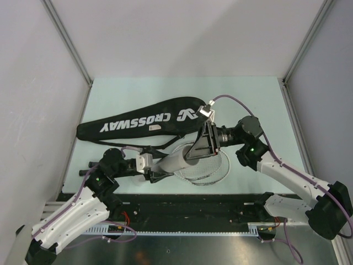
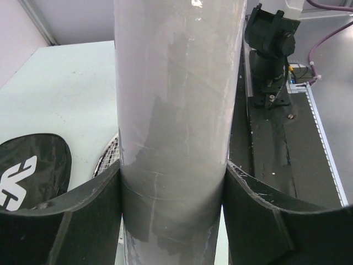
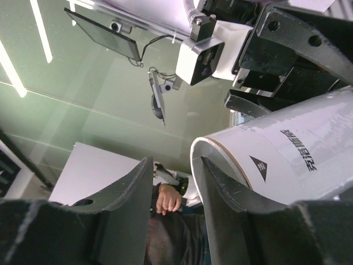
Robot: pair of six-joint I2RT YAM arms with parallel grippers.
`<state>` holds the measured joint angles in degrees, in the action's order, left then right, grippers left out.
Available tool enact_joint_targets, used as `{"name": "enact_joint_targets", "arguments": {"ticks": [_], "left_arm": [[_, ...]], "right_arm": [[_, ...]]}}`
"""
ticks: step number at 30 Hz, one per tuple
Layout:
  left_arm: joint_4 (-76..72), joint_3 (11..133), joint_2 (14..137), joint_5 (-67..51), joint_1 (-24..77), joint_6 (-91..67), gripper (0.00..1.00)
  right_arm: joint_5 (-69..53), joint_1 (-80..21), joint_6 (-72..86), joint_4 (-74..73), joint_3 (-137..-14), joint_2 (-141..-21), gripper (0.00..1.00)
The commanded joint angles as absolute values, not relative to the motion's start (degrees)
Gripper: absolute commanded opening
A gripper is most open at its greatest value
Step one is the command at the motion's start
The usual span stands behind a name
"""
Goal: Pack up the badminton gear
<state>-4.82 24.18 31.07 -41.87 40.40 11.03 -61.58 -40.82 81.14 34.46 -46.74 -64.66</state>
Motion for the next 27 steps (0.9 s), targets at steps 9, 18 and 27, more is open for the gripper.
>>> {"name": "enact_joint_targets", "arguments": {"ticks": [9,18,27], "left_arm": [[-17.23,26.89,31.81,-40.61,41.13,10.81,0.00],[-16.70,28.21,32.69,-33.24,41.13,7.92,0.01],[-16.17,34.80,37.08,-26.12,41.13,-7.44,0.00]], "right_arm": [[-57.30,-35.07,65.05,17.77,-51.32,-60.56,0.51],[-56.79,-29.64,47.95,2.16,-60.54,-55.91,0.58],[-35.70,-27.86,19.70,-25.14,-65.05,-48.78,0.88]]}}
